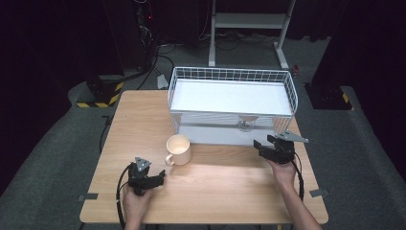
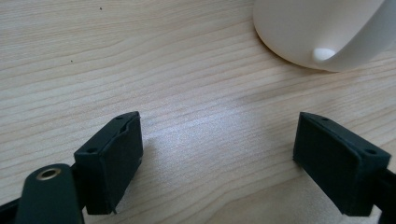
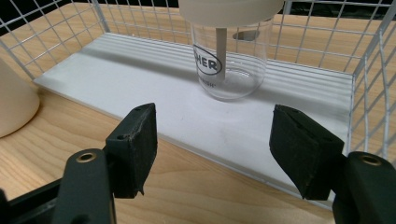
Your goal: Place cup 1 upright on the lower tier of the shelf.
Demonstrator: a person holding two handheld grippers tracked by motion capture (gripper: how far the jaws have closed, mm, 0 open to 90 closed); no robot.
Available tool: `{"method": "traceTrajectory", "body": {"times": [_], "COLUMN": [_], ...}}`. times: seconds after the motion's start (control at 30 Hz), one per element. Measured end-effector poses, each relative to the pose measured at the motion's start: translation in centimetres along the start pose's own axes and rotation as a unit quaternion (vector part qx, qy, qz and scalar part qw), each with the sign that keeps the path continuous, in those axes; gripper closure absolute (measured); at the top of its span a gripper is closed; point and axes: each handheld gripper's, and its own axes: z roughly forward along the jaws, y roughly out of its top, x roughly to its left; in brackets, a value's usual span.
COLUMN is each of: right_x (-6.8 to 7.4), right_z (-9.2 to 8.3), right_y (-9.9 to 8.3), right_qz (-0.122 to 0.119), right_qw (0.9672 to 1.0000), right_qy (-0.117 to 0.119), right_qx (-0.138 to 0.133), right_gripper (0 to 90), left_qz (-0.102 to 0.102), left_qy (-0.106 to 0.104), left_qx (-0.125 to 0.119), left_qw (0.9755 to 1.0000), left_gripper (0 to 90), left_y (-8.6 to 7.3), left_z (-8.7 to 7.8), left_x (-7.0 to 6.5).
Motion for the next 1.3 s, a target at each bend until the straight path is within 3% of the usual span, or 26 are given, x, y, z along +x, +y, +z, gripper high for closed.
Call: {"method": "traceTrajectory", "body": {"times": [0.5,1.3], "right_x": [-0.1,-0.4], "right_z": [-2.4,-5.5], "right_y": [-0.8,-2.6], "right_qz": [-0.015,-0.007], "right_qw": [0.9998,0.9994], "right_qy": [0.009,0.025], "right_qx": [-0.01,-0.022], "right_gripper": [32.5,32.7], "left_qz": [0.0,0.0], "left_qy": [0.0,0.0], "left_qx": [0.0,0.0], "left_qw": [1.0,1.0], "left_gripper": [16.1,16.0], "left_y": [0.0,0.0], "left_z": [0.0,0.0], "left_x": [0.0,0.0]}}
